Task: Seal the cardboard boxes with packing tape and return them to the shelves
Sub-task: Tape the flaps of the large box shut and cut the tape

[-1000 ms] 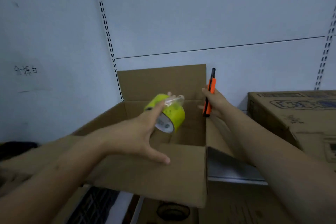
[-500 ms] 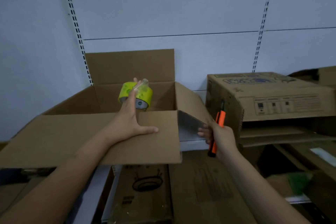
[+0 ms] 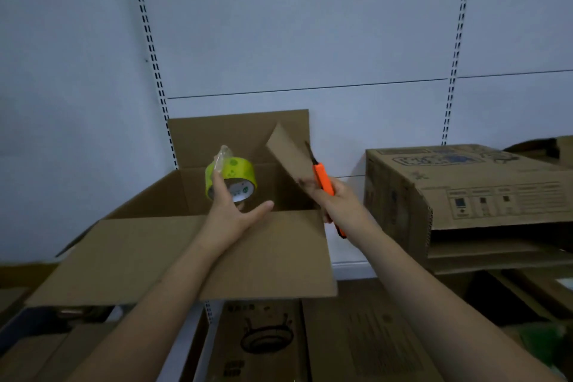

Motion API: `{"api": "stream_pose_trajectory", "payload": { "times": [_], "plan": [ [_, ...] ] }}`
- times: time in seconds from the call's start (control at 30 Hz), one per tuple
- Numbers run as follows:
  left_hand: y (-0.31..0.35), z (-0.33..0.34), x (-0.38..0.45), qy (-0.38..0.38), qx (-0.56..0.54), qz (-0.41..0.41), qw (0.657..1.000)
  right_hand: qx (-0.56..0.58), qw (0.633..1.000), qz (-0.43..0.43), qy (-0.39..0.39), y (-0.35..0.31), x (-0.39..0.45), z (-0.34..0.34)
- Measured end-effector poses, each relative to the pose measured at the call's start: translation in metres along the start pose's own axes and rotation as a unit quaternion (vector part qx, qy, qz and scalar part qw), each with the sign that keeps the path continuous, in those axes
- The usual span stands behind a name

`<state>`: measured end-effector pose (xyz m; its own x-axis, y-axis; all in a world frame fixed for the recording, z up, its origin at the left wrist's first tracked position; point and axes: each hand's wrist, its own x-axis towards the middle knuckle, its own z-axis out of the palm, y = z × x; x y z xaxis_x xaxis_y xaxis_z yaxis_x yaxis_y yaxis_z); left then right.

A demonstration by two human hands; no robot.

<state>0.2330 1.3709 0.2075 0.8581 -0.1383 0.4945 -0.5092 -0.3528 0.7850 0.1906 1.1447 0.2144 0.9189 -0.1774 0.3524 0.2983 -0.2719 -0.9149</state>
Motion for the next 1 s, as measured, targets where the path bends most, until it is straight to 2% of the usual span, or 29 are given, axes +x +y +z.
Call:
{"api": "stream_pose_trajectory", "payload": {
  "times": [0.13,0.23,0.3,0.4,0.47,0.57,0.63,0.7,0.77,0.9,1.0],
  "plan": [
    [-0.005,-0.015,0.013,0.067,-0.089,-0.073,0.991,-0.165,0.986,-0.002,-0.008,-0.002,0.028,0.013],
    [-0.013,-0.034,0.020,0.096,-0.091,-0.117,0.984,-0.271,0.962,-0.013,-0.023,-0.002,0.040,0.016],
    [-0.011,-0.046,0.017,0.106,-0.113,-0.092,0.984,-0.341,0.939,-0.016,-0.046,-0.001,0.044,0.018],
    [-0.012,-0.062,0.017,0.100,-0.079,-0.044,0.991,-0.429,0.897,-0.026,-0.105,-0.007,0.050,0.020],
    [-0.014,-0.071,0.021,0.096,-0.071,-0.039,0.992,-0.421,0.896,-0.017,-0.138,-0.014,0.057,0.018],
    [-0.010,-0.080,0.028,0.092,-0.099,-0.053,0.989,-0.369,0.915,-0.002,-0.160,-0.015,0.068,0.015],
    [-0.003,-0.090,0.034,0.105,-0.150,-0.073,0.980,-0.367,0.919,-0.035,-0.144,-0.014,0.080,0.021],
    [0.003,-0.109,0.041,0.125,-0.220,-0.077,0.964,-0.360,0.917,-0.067,-0.161,-0.017,0.090,0.035],
    [0.003,-0.137,0.044,0.156,-0.238,-0.076,0.955,-0.367,0.900,-0.083,-0.222,-0.021,0.097,0.058],
    [-0.020,-0.196,0.034,0.225,-0.198,-0.083,0.950,-0.391,0.850,-0.093,-0.342,-0.033,0.109,0.106],
    [-0.049,-0.233,0.026,0.262,-0.160,-0.100,0.946,-0.415,0.817,-0.089,-0.390,-0.033,0.114,0.128]
  ]
}}
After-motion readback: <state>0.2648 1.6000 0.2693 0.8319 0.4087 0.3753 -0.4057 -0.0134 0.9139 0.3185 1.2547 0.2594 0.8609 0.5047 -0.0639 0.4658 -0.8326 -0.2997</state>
